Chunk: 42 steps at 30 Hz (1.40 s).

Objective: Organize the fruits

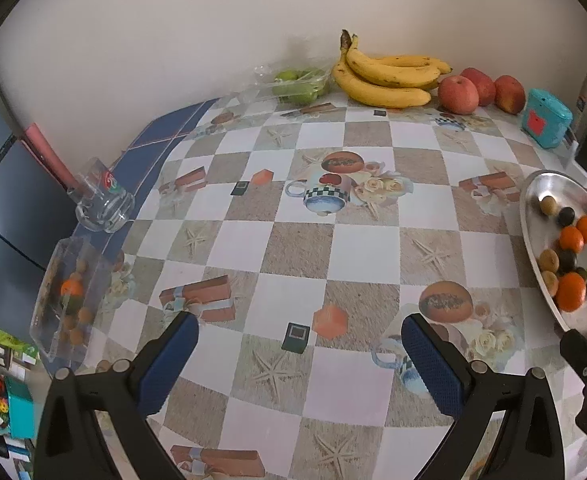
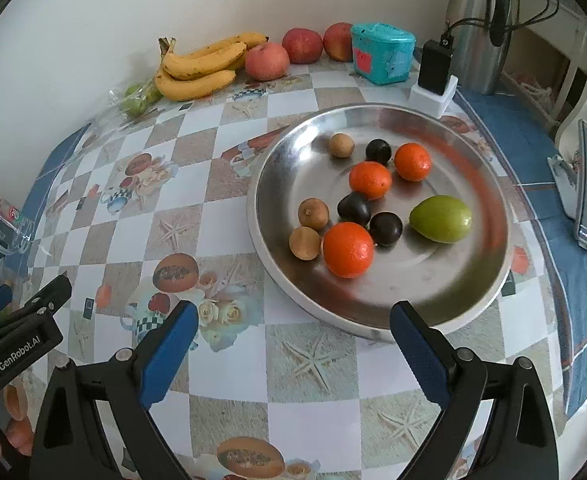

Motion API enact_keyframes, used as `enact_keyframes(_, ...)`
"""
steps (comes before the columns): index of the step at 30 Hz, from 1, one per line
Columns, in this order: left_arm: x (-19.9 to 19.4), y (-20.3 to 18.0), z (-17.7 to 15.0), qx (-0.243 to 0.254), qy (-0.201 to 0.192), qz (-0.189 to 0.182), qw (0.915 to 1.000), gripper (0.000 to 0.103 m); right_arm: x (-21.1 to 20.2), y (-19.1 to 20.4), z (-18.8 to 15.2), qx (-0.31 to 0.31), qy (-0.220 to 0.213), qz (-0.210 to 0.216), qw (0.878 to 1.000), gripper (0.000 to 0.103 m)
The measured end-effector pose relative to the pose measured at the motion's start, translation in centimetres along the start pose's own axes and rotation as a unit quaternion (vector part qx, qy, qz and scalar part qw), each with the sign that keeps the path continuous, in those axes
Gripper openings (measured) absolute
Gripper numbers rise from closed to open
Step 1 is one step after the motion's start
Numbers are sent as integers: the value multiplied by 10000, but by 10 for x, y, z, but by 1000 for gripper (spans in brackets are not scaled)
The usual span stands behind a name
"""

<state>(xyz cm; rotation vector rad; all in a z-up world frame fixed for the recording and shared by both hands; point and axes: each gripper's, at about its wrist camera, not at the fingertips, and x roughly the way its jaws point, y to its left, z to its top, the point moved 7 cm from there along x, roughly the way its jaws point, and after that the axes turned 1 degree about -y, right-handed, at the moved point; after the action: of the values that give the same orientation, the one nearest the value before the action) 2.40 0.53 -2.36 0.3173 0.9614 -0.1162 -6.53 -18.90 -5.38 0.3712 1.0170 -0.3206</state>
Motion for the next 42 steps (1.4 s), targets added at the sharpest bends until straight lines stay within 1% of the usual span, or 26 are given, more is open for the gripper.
enact_keyframes(7,-8,-2,-4,106,-50,-3,9999,103,-9,-2,1,16,-142,-19,9999,97)
enact_keyframes(13,-6,1,-6,-25,28,-81,10000,103,-6,-1,0,31,-85,-14,10000,97)
enact_keyframes(24,-2,-1,-10,38,211,-125,9997,103,-1,-3,-1,36,14,-39,10000,97)
enact_keyframes(42,1,-3,-11,61,273,-152,9995,103,1,-1,-1,5,69,-55,10000,97)
